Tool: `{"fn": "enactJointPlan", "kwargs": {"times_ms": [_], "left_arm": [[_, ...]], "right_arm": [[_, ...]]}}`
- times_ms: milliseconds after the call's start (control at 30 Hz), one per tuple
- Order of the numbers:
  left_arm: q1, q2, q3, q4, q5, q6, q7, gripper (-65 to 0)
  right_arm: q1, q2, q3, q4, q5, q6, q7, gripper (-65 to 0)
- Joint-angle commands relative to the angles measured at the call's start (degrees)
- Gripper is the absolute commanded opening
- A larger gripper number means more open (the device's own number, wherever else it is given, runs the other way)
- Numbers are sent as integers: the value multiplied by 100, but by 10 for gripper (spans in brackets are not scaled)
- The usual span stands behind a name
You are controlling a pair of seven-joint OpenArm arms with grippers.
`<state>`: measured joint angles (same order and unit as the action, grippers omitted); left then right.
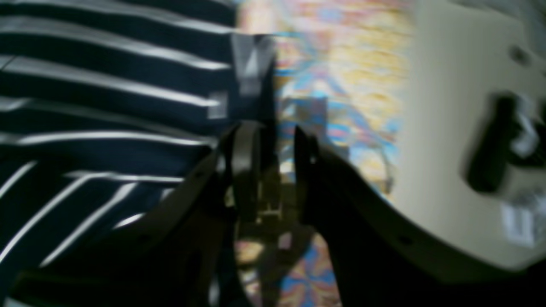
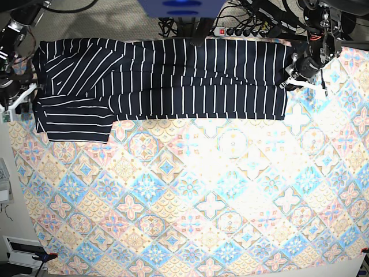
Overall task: Fold the T-shirt properly
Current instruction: 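Lower the folded hem onto the shirt with both grippers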
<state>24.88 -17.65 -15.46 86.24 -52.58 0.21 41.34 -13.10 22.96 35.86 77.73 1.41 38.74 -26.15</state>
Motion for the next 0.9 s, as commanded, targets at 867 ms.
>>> {"fn": "enactJointPlan", "kwargs": {"times_ms": [867], "left_arm": [[-84,-50,-23,75,-57,-34,-33,-650]], "right_arm": [[2176,583,-2307,-2231,39,-2,387,-391]]}}
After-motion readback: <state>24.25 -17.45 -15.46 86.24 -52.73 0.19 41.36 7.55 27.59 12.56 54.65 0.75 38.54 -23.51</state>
